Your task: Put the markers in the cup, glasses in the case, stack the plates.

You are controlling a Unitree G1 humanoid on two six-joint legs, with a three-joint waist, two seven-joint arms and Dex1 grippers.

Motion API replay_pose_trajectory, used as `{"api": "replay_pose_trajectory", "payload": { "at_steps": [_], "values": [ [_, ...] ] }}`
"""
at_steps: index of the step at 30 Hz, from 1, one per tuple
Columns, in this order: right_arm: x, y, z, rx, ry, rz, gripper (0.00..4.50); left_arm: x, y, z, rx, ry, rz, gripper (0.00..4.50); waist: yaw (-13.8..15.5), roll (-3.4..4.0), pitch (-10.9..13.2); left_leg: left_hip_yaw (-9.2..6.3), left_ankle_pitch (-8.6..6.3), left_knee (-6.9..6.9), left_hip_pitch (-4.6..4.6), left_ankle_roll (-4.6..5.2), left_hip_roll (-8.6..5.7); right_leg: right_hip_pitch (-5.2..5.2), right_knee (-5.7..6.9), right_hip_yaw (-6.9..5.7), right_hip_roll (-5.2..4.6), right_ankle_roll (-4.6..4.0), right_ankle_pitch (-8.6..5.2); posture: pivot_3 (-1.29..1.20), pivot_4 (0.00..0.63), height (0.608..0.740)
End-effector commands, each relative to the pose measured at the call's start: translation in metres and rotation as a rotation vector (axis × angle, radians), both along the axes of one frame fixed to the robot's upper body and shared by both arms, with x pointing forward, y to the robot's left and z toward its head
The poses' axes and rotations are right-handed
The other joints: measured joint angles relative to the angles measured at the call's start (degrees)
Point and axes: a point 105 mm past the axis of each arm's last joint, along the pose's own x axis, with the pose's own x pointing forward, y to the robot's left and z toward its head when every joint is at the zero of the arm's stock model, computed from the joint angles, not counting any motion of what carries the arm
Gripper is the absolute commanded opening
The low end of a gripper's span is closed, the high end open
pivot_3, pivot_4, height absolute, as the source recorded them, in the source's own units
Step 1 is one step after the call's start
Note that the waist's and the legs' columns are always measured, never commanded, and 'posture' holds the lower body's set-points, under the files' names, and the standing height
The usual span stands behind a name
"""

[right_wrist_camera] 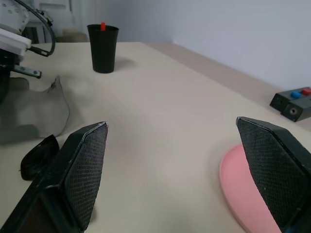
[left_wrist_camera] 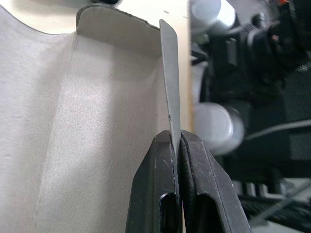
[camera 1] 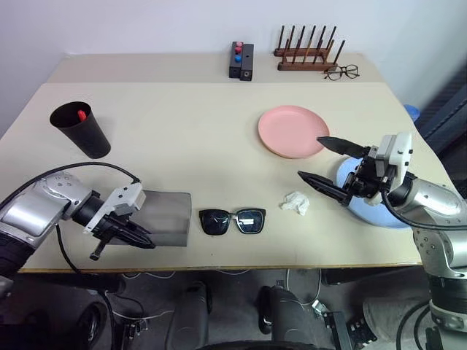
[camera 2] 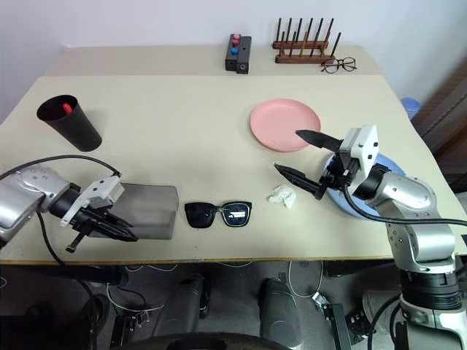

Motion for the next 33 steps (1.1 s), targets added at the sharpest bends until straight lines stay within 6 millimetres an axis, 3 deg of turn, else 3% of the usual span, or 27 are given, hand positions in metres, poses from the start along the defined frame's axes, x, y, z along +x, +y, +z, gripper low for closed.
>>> {"api": "replay_pose_trajectory", "payload": {
  "at_steps": [1, 14, 26, 29, 33],
  "values": [
    [-0.019, 0.000, 0.015, -0.016, -0.038, 0.071, 4.33, 0.005, 0.001, 0.006, -0.005, -0.043, 0.030, 0.09, 0.0, 0.01, 0.0, 0.00, 0.00, 0.00, 0.00, 0.00, 0.00, 0.00, 0.00, 0.00, 0.00, 0.00, 0.00, 0.00, 0.150, 0.740],
    [-0.046, 0.030, 0.022, 0.033, -0.030, 0.304, 4.33, 0.012, -0.005, 0.004, -0.036, -0.068, 0.042, 0.09, -0.1, 0.01, 0.0, -0.01, 0.00, 0.01, 0.04, 0.00, 0.03, 0.00, 0.00, 0.00, 0.00, -0.01, 0.01, 0.00, 0.150, 0.740],
    [-0.052, 0.035, 0.020, 0.042, -0.003, 0.361, 4.33, 0.013, -0.007, 0.002, -0.049, -0.070, 0.036, 0.09, 0.0, 0.01, 0.0, -0.01, 0.00, 0.01, 0.04, 0.00, 0.03, 0.00, -0.01, 0.00, 0.00, -0.02, 0.01, 0.00, 0.150, 0.740],
    [-0.053, 0.036, 0.019, 0.044, 0.002, 0.371, 4.33, 0.012, -0.008, 0.002, -0.049, -0.059, 0.031, 0.89, 0.0, 0.01, 0.0, 0.00, 0.00, 0.01, 0.04, 0.00, 0.02, 0.00, -0.01, 0.00, 0.00, -0.02, 0.01, 0.00, 0.150, 0.740],
    [-0.055, 0.038, 0.018, 0.044, 0.007, 0.381, 4.33, 0.008, -0.008, 0.004, -0.048, -0.026, 0.034, 2.87, -0.1, 0.01, 0.0, -0.01, 0.00, 0.01, 0.04, 0.00, 0.03, 0.00, -0.01, 0.00, 0.00, -0.02, 0.01, 0.00, 0.150, 0.740]
  ]
}}
